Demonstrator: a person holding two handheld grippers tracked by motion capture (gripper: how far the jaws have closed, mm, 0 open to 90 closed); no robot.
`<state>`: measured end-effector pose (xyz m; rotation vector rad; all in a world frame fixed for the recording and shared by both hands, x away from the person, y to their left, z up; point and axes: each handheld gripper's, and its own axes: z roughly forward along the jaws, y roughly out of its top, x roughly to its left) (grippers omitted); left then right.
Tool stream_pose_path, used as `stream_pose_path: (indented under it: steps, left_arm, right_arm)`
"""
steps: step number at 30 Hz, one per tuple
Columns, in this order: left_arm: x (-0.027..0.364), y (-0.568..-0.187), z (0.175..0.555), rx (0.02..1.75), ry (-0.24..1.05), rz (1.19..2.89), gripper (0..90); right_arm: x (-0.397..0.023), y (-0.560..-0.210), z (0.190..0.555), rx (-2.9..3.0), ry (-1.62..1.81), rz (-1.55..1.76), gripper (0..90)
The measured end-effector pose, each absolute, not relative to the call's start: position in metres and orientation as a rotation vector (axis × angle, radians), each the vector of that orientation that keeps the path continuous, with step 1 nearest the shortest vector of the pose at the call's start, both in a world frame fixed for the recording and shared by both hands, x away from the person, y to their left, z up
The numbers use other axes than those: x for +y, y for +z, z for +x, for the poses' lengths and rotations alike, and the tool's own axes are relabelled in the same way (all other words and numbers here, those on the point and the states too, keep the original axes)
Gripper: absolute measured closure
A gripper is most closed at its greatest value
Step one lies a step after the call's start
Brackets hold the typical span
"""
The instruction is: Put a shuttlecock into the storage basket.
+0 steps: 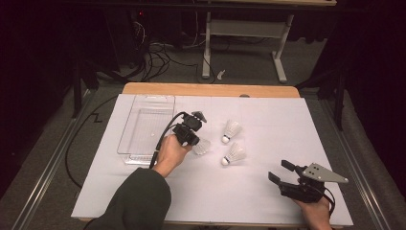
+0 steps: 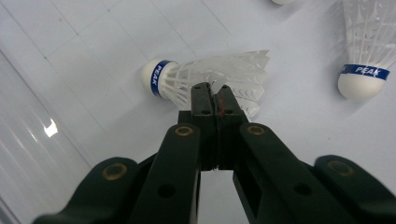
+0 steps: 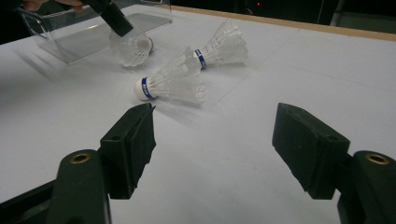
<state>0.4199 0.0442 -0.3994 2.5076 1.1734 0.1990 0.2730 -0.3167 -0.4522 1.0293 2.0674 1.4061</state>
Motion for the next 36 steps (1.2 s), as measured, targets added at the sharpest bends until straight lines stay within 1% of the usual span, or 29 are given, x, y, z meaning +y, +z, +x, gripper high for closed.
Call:
stream_pose_path:
  steps: [8,36]
  left_arm:
    - [0.048,-0.393,0.417,1.162,0.211,2.488,90.0]
    - [0.075,-0.367,0.407,1.124,0.144,2.396,90.0]
  right_arm:
    - [-0.317,-0.452,0.273,2.069,1.405,1.026,30.1]
    - [-0.316,-0.452,0.273,2.07,1.406,1.024,30.0]
